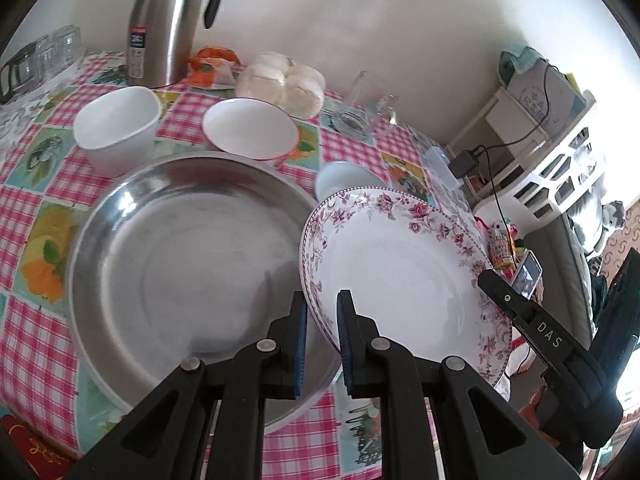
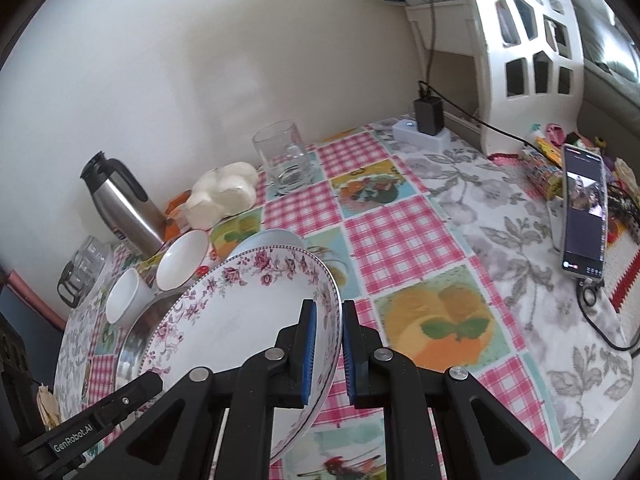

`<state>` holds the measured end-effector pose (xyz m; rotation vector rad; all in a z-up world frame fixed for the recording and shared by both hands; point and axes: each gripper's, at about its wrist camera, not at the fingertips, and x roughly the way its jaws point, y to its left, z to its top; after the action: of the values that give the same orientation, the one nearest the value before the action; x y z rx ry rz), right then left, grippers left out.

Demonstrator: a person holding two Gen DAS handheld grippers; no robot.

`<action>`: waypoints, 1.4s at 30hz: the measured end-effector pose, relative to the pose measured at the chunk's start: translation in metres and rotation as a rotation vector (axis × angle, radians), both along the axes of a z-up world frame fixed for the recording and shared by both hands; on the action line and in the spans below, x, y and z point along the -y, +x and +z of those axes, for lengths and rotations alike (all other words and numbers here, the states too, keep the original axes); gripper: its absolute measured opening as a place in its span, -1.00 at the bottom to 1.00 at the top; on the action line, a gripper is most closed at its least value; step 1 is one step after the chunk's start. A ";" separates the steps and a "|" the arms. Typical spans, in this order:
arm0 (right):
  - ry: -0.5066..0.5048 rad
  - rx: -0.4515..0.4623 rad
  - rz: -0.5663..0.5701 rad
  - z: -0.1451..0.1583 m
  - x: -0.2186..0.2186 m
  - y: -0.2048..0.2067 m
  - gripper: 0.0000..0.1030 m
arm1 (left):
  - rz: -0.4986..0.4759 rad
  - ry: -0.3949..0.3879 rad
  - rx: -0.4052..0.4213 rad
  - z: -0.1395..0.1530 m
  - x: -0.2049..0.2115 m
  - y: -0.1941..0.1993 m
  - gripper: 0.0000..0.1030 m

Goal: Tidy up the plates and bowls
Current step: 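Lower the floral plate into the steel basin with both grippers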

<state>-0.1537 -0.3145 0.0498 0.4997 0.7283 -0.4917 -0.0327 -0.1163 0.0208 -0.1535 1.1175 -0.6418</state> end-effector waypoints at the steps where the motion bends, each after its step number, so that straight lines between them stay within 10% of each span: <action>1: -0.001 -0.003 0.007 0.000 -0.003 0.003 -0.74 | 0.007 0.001 -0.005 -0.001 -0.003 0.002 -0.71; 42: 0.030 -0.136 0.167 -0.043 -0.083 0.088 -0.74 | 0.177 0.050 -0.125 -0.022 -0.091 0.060 -0.72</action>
<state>-0.0658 -0.2319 0.0068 0.4322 0.9008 -0.3606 0.0273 -0.0251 -0.0017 -0.2495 1.2239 -0.4503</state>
